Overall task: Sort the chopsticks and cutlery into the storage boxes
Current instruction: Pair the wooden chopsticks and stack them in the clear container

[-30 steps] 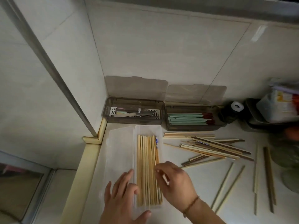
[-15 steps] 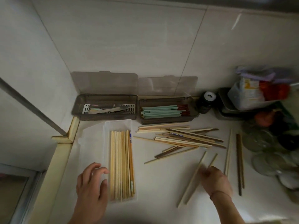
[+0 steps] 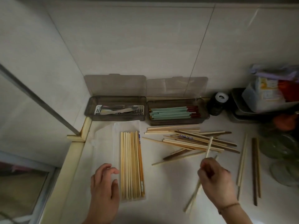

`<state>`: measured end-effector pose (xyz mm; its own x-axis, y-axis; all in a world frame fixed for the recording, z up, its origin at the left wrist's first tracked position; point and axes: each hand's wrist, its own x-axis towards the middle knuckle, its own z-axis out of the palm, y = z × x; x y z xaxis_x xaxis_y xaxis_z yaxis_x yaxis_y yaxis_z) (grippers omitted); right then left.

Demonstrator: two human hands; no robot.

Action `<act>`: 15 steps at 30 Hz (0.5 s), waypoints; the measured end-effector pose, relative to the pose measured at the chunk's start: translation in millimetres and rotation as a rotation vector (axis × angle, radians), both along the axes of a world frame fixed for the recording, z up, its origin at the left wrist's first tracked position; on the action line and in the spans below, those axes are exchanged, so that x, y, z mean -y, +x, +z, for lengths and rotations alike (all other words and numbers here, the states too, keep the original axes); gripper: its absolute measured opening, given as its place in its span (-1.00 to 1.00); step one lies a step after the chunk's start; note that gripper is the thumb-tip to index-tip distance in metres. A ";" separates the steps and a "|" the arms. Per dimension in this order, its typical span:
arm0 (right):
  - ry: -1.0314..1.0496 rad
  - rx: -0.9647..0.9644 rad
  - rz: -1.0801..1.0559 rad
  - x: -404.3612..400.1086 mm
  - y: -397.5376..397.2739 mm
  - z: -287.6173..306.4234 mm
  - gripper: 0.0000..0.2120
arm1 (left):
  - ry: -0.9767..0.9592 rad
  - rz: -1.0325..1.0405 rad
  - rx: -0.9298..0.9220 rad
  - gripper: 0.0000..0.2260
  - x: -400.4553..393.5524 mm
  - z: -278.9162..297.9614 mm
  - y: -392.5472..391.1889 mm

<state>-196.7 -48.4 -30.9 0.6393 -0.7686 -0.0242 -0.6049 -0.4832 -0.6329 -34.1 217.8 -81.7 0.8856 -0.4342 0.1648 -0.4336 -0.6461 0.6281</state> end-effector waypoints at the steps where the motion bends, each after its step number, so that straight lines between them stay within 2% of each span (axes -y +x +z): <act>1: 0.031 0.123 0.088 -10.5 18.5 11.5 -0.85 | -0.014 0.005 -0.008 -0.77 0.3 -0.7 -1.0; 3: 0.116 0.284 0.307 -34.6 62.2 27.3 -0.90 | -0.053 0.012 -0.023 -0.79 -0.3 -2.5 -0.6; 5: 0.089 0.245 0.498 -58.7 104.3 27.2 -0.91 | -0.095 0.016 -0.038 -0.80 -1.9 -4.5 0.9; 8: -0.084 -0.083 0.656 -91.0 155.4 17.0 -0.85 | -0.136 0.005 -0.011 -0.80 -2.7 -5.5 0.3; 11: -0.155 -0.389 0.733 -112.7 187.8 8.5 -0.80 | -0.146 0.019 -0.025 -0.78 -1.5 -2.9 -0.2; 15: -0.241 -0.561 0.749 -120.5 208.3 -7.2 -0.73 | -0.152 0.015 -0.037 -0.78 -3.5 -5.1 -0.1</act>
